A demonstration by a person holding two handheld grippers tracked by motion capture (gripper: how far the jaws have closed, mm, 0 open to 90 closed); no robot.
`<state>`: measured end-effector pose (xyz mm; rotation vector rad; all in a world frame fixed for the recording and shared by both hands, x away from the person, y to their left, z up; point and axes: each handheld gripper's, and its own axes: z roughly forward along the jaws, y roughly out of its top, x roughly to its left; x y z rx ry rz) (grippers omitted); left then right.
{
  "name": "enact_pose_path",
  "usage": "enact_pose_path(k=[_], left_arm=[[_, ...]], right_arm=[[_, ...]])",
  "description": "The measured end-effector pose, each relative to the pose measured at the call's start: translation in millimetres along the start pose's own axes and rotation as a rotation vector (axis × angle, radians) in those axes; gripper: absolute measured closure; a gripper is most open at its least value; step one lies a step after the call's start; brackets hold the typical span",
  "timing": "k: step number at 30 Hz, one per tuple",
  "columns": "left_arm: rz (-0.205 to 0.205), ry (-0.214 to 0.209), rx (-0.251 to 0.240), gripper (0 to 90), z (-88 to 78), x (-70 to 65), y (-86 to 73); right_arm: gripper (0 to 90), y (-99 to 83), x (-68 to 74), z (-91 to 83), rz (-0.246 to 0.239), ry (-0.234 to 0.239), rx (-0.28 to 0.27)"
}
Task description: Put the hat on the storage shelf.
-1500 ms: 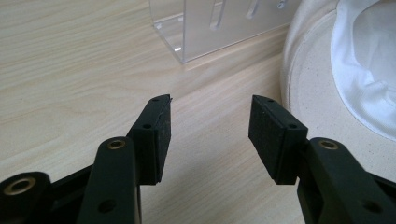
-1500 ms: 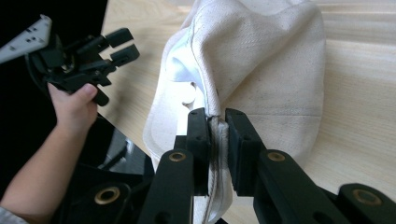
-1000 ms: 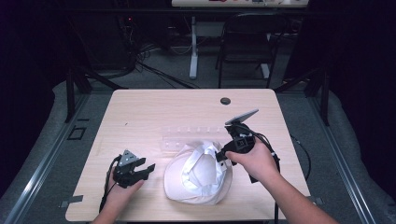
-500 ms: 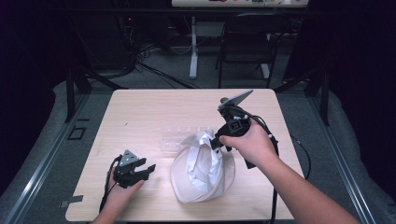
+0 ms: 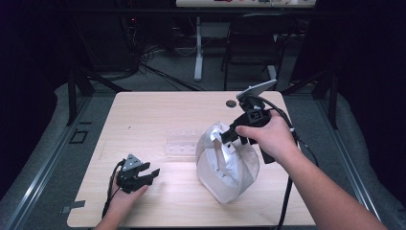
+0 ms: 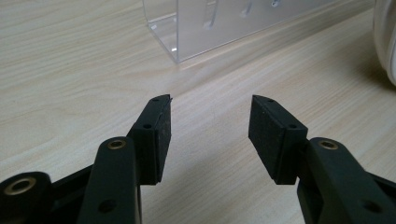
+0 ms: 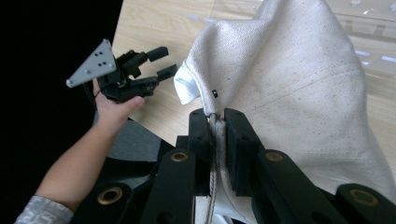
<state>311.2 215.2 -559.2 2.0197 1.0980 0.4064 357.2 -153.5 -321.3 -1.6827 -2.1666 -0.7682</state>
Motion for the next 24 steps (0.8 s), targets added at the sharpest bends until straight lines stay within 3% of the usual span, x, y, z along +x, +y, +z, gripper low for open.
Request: enact_pose_path(k=[12,24], left_arm=[[0.025,-0.016,0.011,49.5,0.7,-6.3,1.2],[0.027,-0.018,-0.005,49.3,2.9,-10.2,1.3]], right_arm=[[81.9,11.4,-15.8,-39.0,0.098,0.107,-0.114],[82.0,31.7,-24.5,-55.0,0.148,0.188,-0.213]])
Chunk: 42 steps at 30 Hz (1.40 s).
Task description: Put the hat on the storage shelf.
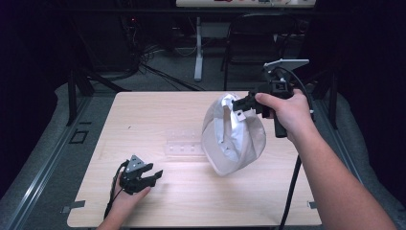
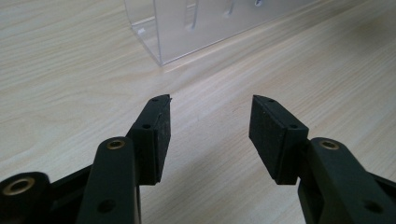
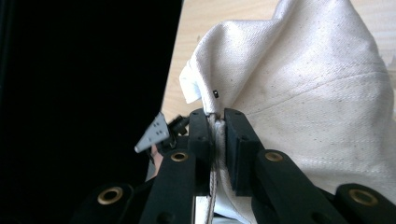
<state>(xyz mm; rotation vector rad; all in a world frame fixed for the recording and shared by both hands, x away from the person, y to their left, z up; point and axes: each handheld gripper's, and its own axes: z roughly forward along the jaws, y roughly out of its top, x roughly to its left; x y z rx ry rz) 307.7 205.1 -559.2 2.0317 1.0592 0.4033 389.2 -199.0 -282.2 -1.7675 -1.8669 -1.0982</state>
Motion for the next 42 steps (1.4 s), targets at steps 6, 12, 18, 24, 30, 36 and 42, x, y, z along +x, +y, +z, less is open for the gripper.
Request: enact_pose_path(k=[6,12,18,24,30,36,42], left_arm=[[0.02,-0.012,0.01,49.3,1.9,-3.5,1.5],[0.026,-0.018,-0.006,49.5,3.4,-8.4,3.5],[0.048,-0.045,-0.043,50.0,7.3,-24.0,14.1],[0.116,-0.068,-0.083,49.7,11.6,-44.1,36.4],[0.143,-0.094,-0.128,49.7,22.0,-63.6,64.9],[0.181,-0.107,-0.141,49.7,35.0,-83.3,86.4],[0.201,-0.109,-0.139,49.7,45.0,-94.1,98.5]], right_arm=[[82.0,11.2,-1.6,-1.9,0.027,0.009,-0.03],[82.0,22.2,-1.1,-1.4,0.046,0.007,-0.066],[82.0,32.2,-0.4,0.2,0.076,0.016,-0.117],[82.0,40.7,-1.8,7.0,0.099,0.021,-0.147],[82.0,46.5,-2.7,13.4,0.115,0.018,-0.162],[82.0,47.5,-4.9,23.2,0.127,0.012,-0.173],[82.1,48.5,-7.3,31.4,0.138,0.016,-0.175]])
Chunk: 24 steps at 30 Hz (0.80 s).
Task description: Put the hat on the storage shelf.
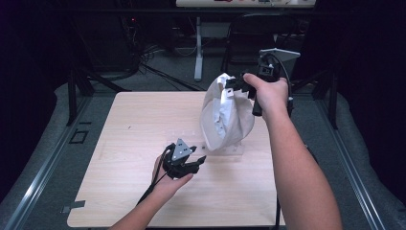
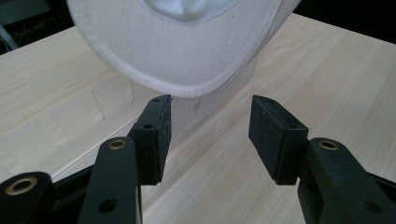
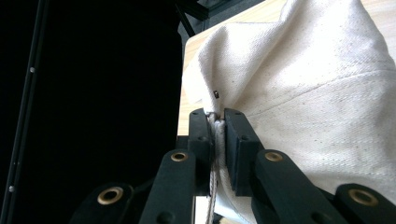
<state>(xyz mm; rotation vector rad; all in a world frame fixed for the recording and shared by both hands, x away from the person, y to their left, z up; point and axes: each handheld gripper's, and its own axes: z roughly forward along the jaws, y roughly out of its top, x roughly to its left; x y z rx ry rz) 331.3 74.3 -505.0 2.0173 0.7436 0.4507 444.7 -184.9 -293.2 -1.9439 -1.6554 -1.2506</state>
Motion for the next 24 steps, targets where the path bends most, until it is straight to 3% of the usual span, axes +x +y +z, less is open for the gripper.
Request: enact_pose_path(k=[11,14,17,21,24], left_arm=[[0.022,0.01,-0.013,50.1,13.4,-10.9,16.0],[0.042,0.023,0.003,53.0,20.8,-15.8,19.1],[0.073,0.07,0.024,59.0,25.6,-18.1,21.0],[0.085,0.083,0.048,73.5,26.3,-16.5,20.9],[0.094,0.076,0.044,78.2,22.6,-12.4,19.2]], right_arm=[[82.0,-1.8,-0.1,5.6,-0.002,-0.012,-0.007],[82.0,-2.3,-1.4,7.4,-0.001,-0.011,-0.005],[82.0,-2.6,-1.0,7.4,-0.002,-0.011,-0.002],[81.9,-3.3,0.0,6.8,-0.01,-0.012,0.001],[82.0,-4.5,1.4,6.5,-0.017,-0.017,0.009]])
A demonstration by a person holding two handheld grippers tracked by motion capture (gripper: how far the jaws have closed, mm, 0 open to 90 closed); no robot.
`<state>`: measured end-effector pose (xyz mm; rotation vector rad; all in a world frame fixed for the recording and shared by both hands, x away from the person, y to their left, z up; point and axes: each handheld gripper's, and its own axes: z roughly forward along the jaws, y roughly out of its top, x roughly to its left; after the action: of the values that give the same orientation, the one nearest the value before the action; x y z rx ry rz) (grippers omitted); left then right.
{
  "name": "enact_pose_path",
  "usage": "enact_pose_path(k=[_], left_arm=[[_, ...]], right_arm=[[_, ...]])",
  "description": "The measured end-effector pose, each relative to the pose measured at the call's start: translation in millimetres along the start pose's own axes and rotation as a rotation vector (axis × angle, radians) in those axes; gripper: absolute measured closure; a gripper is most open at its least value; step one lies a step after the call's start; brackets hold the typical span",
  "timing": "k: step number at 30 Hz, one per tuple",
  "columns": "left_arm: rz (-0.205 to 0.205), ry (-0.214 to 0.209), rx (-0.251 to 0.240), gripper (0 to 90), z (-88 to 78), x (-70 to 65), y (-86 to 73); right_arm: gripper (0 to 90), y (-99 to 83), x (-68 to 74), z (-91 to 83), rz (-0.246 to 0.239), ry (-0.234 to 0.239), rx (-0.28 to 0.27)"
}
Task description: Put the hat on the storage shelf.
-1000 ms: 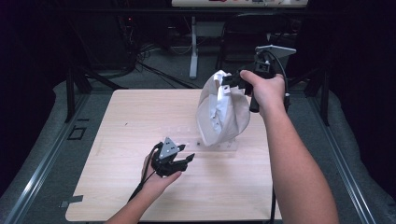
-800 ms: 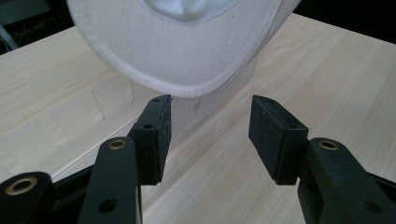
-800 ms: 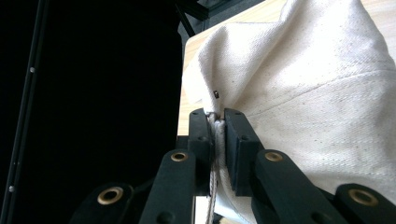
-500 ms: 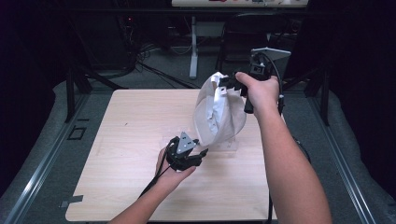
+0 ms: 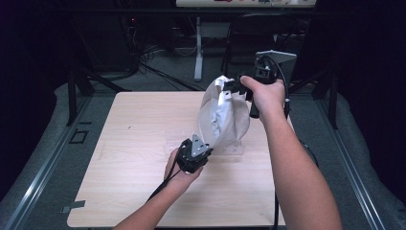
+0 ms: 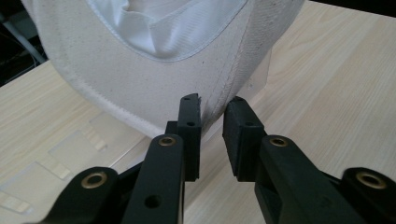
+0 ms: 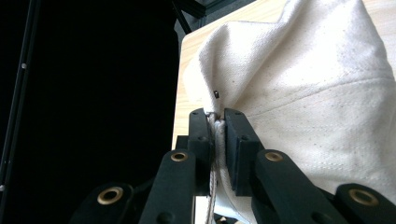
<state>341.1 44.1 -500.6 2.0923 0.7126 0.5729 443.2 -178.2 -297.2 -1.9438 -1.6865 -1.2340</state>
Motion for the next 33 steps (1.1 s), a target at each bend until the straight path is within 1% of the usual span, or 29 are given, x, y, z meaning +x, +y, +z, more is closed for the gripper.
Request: enact_pose_path(k=[2,3,4,7,9,14,18,19,20,21,22,23,26,27,29,30,31,32,33], left_arm=[[0.003,-0.003,-0.002,80.1,-3.1,4.1,-0.8],[0.003,-0.003,-0.002,81.0,-3.1,4.1,-0.8],[0.001,-0.007,-0.005,81.6,-5.7,8.1,-1.3],[-0.02,-0.028,-0.022,82.5,-9.2,14.2,-3.2],[-0.036,-0.04,-0.026,82.7,-9.9,17.6,-5.7],[-0.1,-0.085,-0.038,82.9,-7.8,26.8,-14.5],[-0.121,-0.106,-0.045,83.2,-7.6,32.5,-18.6],[-0.132,-0.113,-0.048,83.3,-8.0,34.0,-19.5],[-0.131,-0.114,-0.044,83.5,-8.5,34.9,-19.8],[-0.13,-0.112,-0.044,83.8,-9.2,35.7,-20.6],[-0.133,-0.112,-0.043,84.0,-9.5,36.0,-21.3],[-0.136,-0.113,-0.041,84.2,-10.1,36.5,-22.3],[-0.143,-0.11,-0.035,85.0,-11.3,35.9,-26.3],[-0.145,-0.103,-0.034,85.2,-11.8,35.5,-27.7],[-0.161,-0.1,-0.03,85.6,-12.3,36.3,-29.9],[-0.17,-0.101,-0.026,85.7,-12.4,37.3,-30.8],[-0.17,-0.101,-0.026,85.8,-12.4,37.3,-30.8],[-0.183,-0.101,-0.018,86.0,-12.6,39.2,-32.4],[-0.187,-0.1,-0.018,86.0,-12.5,39.4,-33.4]], right_arm=[[81.9,-1.0,2.3,-0.2,-0.008,0.002,0.004],[81.9,-1.5,3.9,0.1,-0.012,0.001,0.003],[81.9,-1.9,5.6,0.1,-0.015,0.001,0.008],[81.9,-2.8,10.1,0.8,-0.02,0.006,0.007],[81.9,-3.6,13.0,2.3,-0.028,0.002,0.005],[81.9,-4.9,13.9,8.8,-0.033,0.0,0.019],[81.8,-6.0,14.7,13.7,-0.042,0.001,0.036],[81.8,-6.1,15.2,15.1,-0.039,0.004,0.032],[81.8,-6.2,15.2,15.3,-0.043,-0.001,0.047],[81.8,-6.5,15.6,16.2,-0.04,0.001,0.044],[81.8,-6.8,15.2,16.8,-0.045,0.002,0.054],[81.8,-7.2,15.0,18.1,-0.042,0.006,0.047],[81.8,-8.1,12.8,21.2,-0.036,0.006,0.053],[81.8,-8.5,11.7,22.2,-0.039,0.007,0.058],[81.7,-9.1,11.3,24.4,-0.04,0.0,0.062],[81.7,-9.5,10.8,25.2,-0.047,-0.007,0.072],[81.7,-9.5,10.8,25.2,-0.047,-0.007,0.072],[81.7,-10.6,10.5,29.0,-0.048,-0.01,0.072],[81.7,-11.1,10.7,30.2,-0.049,-0.013,0.077]])
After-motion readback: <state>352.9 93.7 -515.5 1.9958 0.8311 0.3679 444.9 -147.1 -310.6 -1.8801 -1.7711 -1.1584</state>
